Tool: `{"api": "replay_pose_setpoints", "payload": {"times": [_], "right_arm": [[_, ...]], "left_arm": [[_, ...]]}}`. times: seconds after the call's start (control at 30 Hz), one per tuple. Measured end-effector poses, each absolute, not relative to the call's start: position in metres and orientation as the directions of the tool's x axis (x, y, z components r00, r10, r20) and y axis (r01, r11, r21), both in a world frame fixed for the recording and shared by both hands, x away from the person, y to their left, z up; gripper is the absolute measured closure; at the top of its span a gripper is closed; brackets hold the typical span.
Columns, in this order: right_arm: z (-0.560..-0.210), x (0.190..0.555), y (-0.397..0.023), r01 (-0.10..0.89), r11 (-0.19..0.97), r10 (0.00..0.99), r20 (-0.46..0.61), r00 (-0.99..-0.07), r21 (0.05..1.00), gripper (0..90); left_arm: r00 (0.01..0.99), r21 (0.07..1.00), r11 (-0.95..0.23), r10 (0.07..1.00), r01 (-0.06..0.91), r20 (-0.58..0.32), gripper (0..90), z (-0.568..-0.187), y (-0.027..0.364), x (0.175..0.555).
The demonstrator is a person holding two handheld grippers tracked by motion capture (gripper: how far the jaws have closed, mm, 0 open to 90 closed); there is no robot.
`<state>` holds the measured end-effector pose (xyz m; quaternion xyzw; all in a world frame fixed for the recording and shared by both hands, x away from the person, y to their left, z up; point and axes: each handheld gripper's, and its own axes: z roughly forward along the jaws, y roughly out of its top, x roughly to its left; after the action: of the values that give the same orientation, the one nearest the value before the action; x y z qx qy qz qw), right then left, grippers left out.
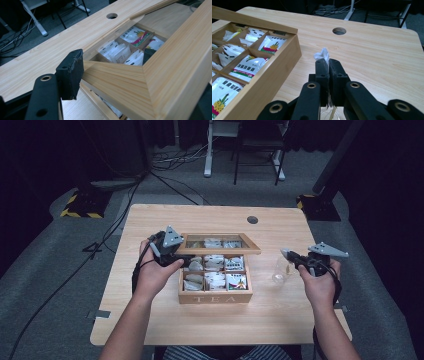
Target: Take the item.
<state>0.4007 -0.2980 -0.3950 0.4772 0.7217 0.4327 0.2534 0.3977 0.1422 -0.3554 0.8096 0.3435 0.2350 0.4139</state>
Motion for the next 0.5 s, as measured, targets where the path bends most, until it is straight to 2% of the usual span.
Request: {"api": "replay_pose_setpoints", "payload": {"times": [0.5], "right_arm": [[-0.414, 0.396, -0.304, 0.474, 0.128, 0.912, 0.085, -0.402, 0.871, 86.8]], "left_arm": [[0.653, 0.832, -0.422, 0.751, 0.36, 0.099, 34.4, -0.356, 0.142, 0.398]]}}
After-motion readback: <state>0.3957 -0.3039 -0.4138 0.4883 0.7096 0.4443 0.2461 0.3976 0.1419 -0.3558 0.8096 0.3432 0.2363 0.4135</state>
